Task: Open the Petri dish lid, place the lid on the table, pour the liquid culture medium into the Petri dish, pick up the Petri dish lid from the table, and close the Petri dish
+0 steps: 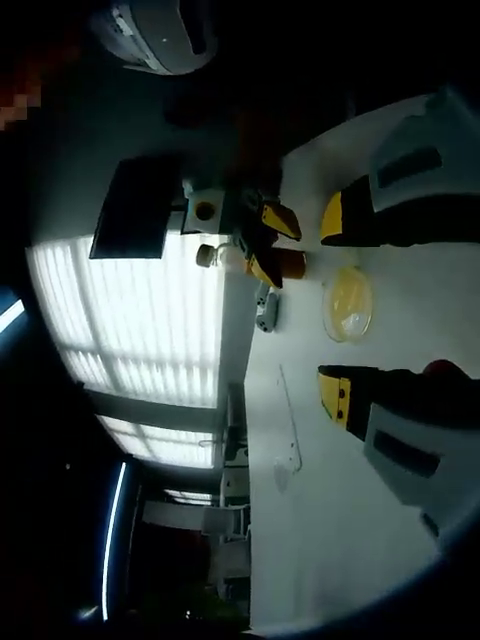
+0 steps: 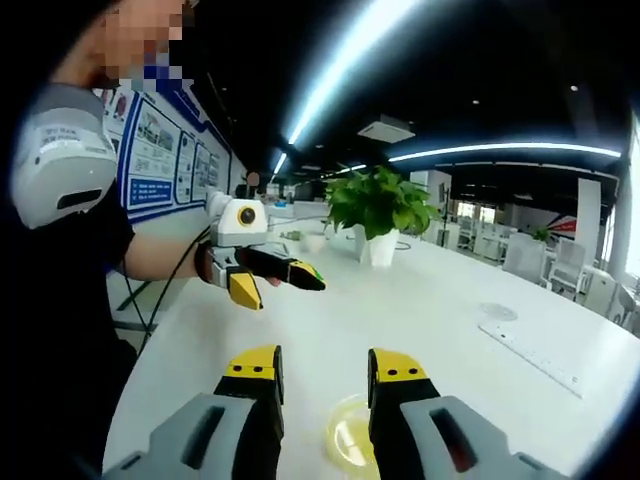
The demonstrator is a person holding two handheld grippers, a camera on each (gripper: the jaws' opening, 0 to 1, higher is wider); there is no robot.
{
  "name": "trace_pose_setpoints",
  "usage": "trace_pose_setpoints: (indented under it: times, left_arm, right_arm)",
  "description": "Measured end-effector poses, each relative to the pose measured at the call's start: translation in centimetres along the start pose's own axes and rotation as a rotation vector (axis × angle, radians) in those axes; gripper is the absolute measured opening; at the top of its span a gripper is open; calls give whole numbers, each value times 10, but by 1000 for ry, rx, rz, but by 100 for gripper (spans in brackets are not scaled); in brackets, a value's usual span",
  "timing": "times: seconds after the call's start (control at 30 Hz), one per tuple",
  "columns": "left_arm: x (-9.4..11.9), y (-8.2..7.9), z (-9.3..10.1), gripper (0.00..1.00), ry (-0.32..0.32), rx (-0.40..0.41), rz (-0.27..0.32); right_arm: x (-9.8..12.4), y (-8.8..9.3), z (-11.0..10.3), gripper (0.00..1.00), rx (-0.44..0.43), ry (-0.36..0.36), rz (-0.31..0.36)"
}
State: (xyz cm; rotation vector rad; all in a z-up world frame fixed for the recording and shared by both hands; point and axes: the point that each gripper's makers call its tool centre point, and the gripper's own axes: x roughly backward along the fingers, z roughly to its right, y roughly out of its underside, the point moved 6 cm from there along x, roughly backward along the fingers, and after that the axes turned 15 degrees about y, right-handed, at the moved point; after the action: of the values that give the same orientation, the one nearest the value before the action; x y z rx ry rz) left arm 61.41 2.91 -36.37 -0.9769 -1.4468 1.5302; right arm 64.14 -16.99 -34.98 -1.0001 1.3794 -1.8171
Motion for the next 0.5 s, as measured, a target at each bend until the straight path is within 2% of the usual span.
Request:
trace_pose_setpoints:
  times: [0.5]
  left_arm:
    - [3, -2, 4, 42, -8, -4, 13]
  right_arm:
    - [1, -4, 5, 37, -15, 25, 10]
